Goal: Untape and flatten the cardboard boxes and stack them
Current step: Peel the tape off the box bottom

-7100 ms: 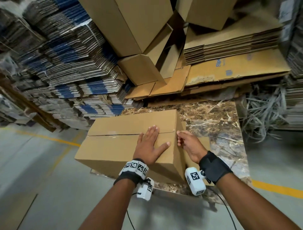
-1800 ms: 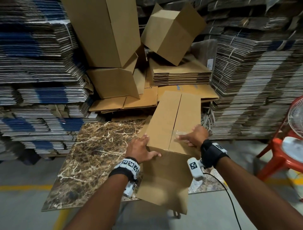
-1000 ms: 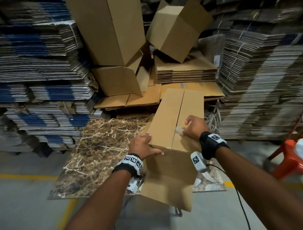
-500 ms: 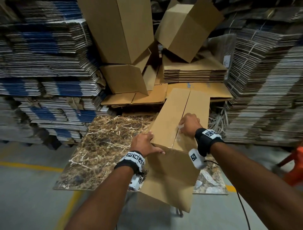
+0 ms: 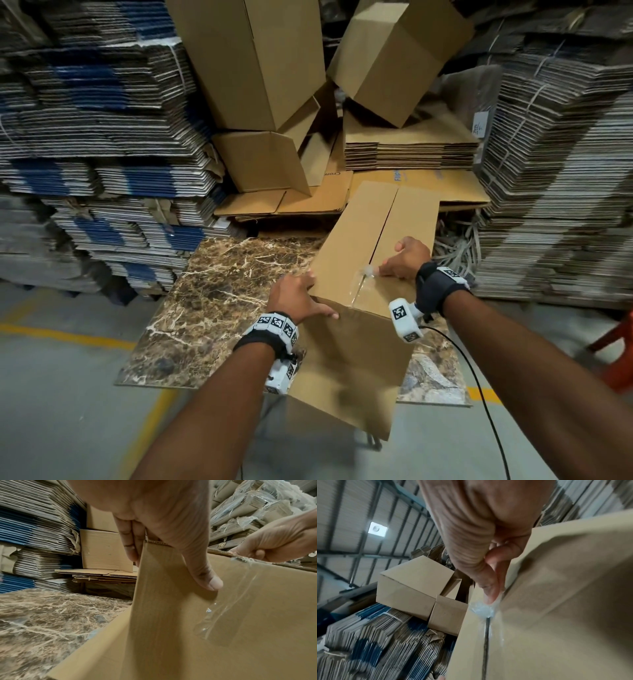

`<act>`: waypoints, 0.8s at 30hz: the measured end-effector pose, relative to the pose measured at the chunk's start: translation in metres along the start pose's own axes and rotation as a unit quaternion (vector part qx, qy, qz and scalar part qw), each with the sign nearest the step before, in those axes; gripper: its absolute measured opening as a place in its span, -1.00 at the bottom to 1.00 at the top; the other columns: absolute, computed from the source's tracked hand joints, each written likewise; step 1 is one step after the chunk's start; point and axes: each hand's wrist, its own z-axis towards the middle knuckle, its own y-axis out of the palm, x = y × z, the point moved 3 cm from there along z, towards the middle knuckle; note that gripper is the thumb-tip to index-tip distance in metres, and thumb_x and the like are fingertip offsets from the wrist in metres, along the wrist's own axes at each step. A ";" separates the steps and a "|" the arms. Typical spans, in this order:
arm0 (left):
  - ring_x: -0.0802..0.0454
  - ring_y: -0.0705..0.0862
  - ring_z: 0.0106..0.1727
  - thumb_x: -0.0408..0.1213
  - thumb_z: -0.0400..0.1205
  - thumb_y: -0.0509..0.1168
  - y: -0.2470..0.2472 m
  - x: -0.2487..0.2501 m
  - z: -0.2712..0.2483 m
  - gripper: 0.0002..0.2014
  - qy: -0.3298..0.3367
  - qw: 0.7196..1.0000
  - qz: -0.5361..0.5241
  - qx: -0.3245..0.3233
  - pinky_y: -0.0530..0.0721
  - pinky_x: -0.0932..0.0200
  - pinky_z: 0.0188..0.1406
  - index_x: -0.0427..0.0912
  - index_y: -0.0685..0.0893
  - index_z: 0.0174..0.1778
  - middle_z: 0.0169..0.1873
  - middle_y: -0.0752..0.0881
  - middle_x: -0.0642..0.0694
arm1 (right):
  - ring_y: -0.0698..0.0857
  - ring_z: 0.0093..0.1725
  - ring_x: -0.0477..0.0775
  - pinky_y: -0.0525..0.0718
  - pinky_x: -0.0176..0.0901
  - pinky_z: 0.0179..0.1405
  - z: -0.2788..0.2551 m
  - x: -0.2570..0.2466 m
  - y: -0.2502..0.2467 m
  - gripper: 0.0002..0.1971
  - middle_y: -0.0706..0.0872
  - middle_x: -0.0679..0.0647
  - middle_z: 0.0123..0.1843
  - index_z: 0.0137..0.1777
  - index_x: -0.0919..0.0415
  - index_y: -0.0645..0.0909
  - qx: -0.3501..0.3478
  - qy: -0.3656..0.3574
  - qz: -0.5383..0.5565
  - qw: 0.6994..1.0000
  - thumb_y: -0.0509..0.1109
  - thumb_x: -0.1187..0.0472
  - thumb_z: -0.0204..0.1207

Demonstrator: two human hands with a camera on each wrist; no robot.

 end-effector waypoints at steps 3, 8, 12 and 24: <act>-0.08 0.73 0.09 0.49 0.09 0.60 -0.002 0.003 -0.002 -0.12 -0.003 1.000 -0.002 -0.002 0.76 0.04 0.11 -0.03 0.79 0.21 -0.03 0.81 -0.05 | 0.66 -0.27 0.10 0.66 -0.13 -0.40 -0.003 -0.007 -0.002 -0.40 0.80 0.19 -0.01 -0.10 0.06 0.44 -0.002 -0.009 -0.023 1.000 0.80 0.24 0.02; -0.07 0.73 0.07 0.50 0.08 0.59 -0.002 0.005 0.000 -0.07 -0.005 1.000 0.001 -0.009 0.78 0.05 0.10 -0.01 0.78 0.28 -0.04 0.80 -0.05 | 0.70 -0.27 0.13 0.71 -0.08 -0.36 -0.002 -0.016 -0.004 -0.45 0.78 0.18 -0.01 -0.10 0.09 0.49 -0.014 -0.024 -0.047 0.998 0.76 0.30 0.01; -0.11 0.73 0.08 0.52 0.08 0.58 -0.002 0.003 0.001 -0.06 -0.006 1.000 0.009 -0.016 0.79 0.00 0.10 0.00 0.76 0.29 -0.05 0.79 -0.08 | 0.68 -0.26 0.13 0.59 -0.14 -0.39 -0.006 -0.024 0.001 -0.52 0.75 0.13 -0.09 -0.17 0.11 0.53 0.017 -0.038 -0.081 0.996 0.77 0.20 0.05; -0.14 0.70 0.01 0.81 -0.19 0.24 0.016 -0.014 0.018 0.02 0.013 1.000 0.010 -0.014 0.81 -0.14 -0.02 0.14 0.65 0.00 -0.11 0.71 -0.05 | 0.72 0.20 0.23 0.72 -0.08 0.21 -0.020 -0.027 0.006 -0.71 0.79 0.18 0.21 0.12 0.17 0.80 0.061 -0.094 -0.292 0.950 0.59 0.03 0.49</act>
